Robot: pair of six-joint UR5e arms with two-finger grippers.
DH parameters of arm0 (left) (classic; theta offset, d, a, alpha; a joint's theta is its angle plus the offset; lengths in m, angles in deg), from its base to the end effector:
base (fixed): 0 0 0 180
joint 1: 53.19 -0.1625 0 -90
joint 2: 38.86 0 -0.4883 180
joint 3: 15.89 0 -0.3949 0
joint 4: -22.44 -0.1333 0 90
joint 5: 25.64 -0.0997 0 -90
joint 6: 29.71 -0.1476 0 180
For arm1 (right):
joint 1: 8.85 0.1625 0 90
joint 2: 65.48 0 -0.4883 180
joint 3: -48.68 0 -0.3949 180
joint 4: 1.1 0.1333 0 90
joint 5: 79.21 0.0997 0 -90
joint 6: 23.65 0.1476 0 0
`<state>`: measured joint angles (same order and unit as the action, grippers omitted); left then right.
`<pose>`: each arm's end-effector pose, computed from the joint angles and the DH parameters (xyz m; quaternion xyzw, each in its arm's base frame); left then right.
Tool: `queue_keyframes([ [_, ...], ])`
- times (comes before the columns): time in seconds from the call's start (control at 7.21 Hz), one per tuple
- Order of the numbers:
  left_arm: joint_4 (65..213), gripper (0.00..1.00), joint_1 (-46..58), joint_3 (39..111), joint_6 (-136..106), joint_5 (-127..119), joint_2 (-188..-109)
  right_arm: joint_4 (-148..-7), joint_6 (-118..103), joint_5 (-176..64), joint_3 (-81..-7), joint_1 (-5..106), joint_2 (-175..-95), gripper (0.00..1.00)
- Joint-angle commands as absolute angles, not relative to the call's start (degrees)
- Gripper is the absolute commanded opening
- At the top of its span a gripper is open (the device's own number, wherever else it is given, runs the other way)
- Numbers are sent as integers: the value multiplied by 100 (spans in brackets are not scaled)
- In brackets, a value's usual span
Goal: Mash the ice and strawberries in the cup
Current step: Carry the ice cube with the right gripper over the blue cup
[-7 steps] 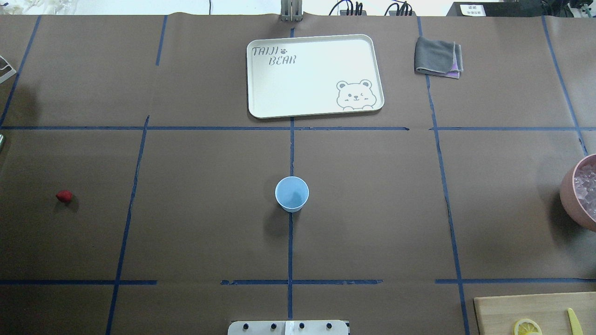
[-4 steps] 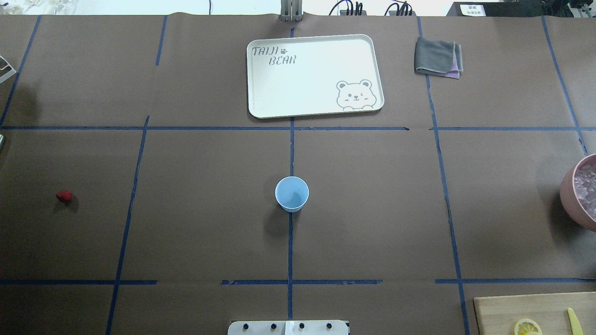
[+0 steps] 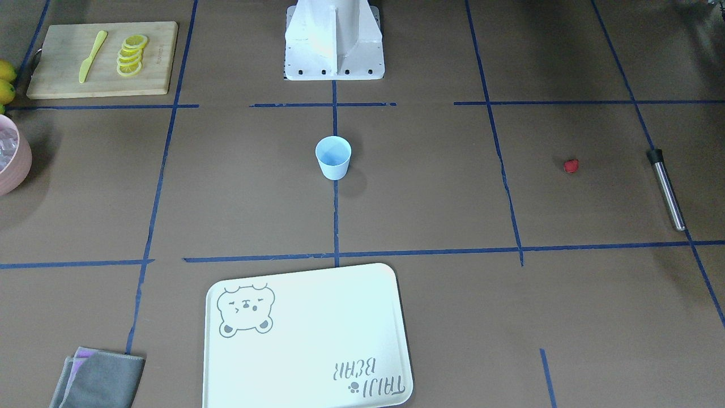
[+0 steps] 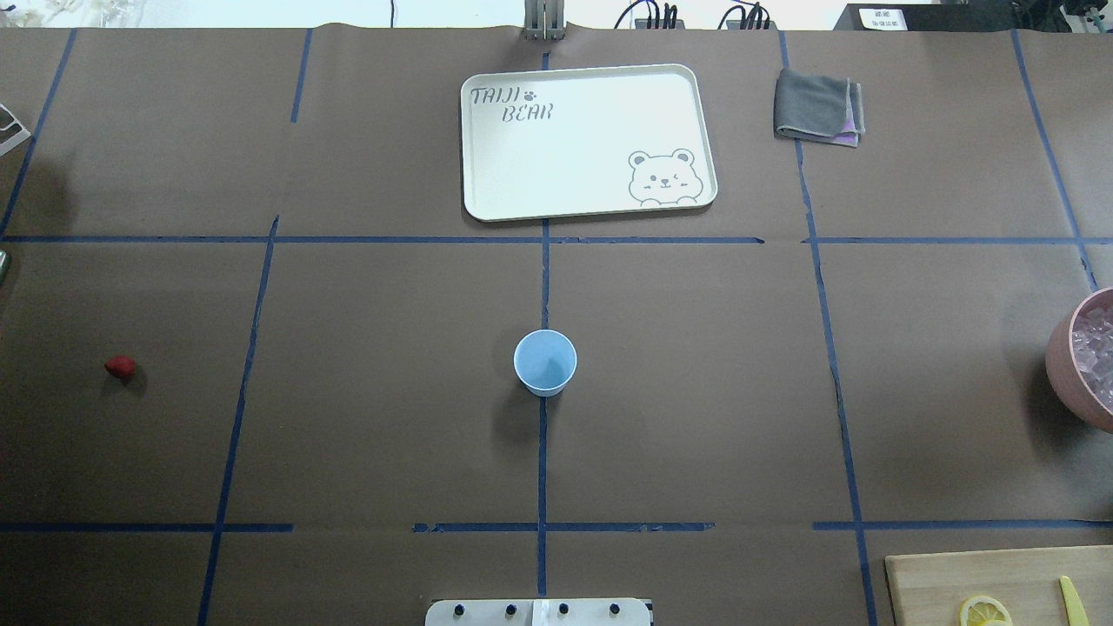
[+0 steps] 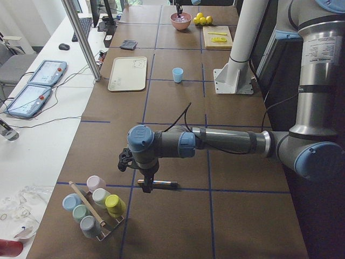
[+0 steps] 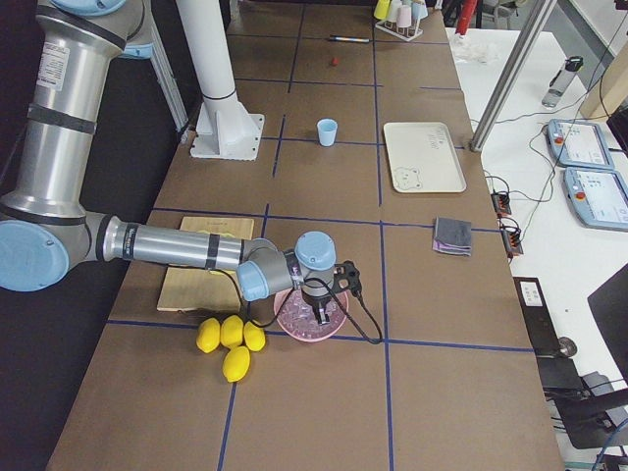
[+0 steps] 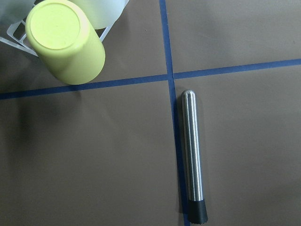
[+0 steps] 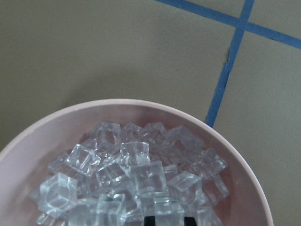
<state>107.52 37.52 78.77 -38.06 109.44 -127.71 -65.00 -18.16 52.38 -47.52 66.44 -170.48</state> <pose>-0.0347 -0.4811 0.7332 0.0189 0.3830 0.0568 0.9218 -0.0653 -0.3880 0.7703 0.0769 -0.3702 -0.1275 0.9169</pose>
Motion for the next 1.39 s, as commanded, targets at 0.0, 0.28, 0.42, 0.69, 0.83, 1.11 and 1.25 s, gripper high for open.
queue_keyframes([
  [0.0, 10752, 100, 3760, 7868, -3806, 10944, -12763, -6561, -1820, 5456, -4974, 7172, -17059, 5],
  [0.28, 10752, 100, 3751, 7850, -3806, 10944, -12771, -7058, -1436, 5465, -5342, 7377, -16789, 1],
  [0.42, 10752, 100, 3760, 7859, -3806, 10953, -12772, -7141, -789, 5474, -5684, 7299, -16726, 1],
  [0.69, 10761, 100, 3751, 7868, -3806, 10953, -12780, -7298, 250, 5422, -6030, 6432, -16159, 3],
  [0.83, 10761, 100, 3751, 7868, -3806, 10953, -12780, -7630, 281, 5404, -6143, 6071, -15789, 3],
  [1.11, 10770, 100, 3733, 7859, -3806, 10953, -12789, -9024, 324, 5169, -6363, 5386, -14491, 3],
  [1.25, 10770, 100, 3733, 7859, -3806, 10953, -12798, -9553, 664, 4792, -6443, 4921, -13919, 3],
])
